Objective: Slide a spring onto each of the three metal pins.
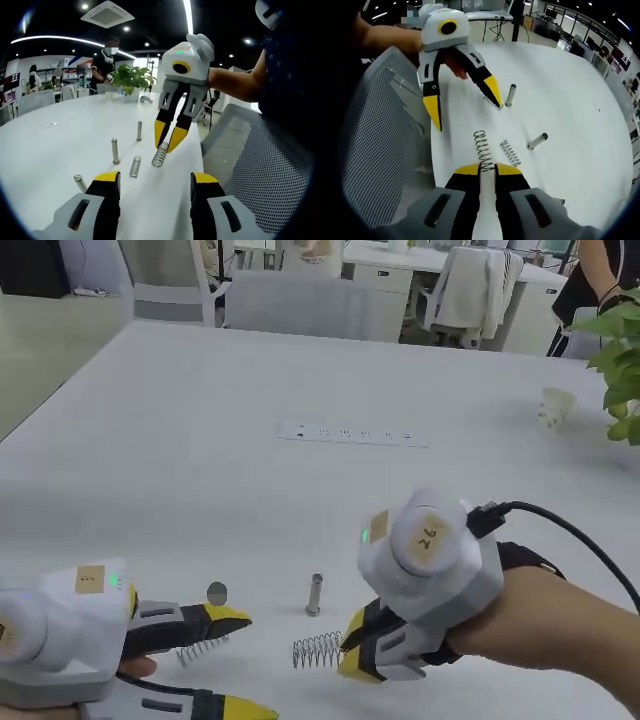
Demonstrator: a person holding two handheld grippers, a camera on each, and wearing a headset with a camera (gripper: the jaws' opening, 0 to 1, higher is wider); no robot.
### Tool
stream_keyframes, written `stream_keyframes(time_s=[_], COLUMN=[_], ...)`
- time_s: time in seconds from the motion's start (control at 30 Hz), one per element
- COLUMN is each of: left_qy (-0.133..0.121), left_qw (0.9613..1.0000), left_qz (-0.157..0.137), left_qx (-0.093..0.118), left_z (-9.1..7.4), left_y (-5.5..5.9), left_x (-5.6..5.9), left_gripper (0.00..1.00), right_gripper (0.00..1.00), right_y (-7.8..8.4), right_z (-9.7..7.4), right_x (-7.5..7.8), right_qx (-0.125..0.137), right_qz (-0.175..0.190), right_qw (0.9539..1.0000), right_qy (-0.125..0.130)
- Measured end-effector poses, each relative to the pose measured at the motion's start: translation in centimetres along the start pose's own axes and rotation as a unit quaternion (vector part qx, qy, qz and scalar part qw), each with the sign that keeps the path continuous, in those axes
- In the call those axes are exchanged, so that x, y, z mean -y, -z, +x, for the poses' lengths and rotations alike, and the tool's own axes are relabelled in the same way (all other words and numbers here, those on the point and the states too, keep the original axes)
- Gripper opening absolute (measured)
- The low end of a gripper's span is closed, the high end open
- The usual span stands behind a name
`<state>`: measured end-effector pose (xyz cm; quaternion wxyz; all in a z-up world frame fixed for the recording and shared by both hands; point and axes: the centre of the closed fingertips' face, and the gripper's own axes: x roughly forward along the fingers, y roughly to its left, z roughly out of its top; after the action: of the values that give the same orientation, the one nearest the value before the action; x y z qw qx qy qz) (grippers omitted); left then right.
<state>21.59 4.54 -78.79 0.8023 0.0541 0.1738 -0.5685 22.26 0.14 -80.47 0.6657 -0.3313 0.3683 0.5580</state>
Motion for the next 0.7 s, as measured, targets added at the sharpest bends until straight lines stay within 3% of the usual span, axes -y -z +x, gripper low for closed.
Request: stream_keyframes(time_s=[0.3,0.7], left_qy=[0.008,0.021], left_qw=[0.9999,0.9989], left_qz=[0.012,0.039], left_qx=[0.008,0.015], left_z=[0.2,0.4], left_y=[-0.4,-0.8], left_x=[0.1,0.8], left_gripper=[0.41,0.21], right_gripper=[0.08,0.08], right_y=[-1.3,-2.0], right_z=[0.0,0.0], right_x=[-0.5,-1.1], right_qx=[0.004,0.006], right_qz=[-0.017,-0.034], right_qw=[0.9998,0.9993], right_qy=[-0.006,-0.011])
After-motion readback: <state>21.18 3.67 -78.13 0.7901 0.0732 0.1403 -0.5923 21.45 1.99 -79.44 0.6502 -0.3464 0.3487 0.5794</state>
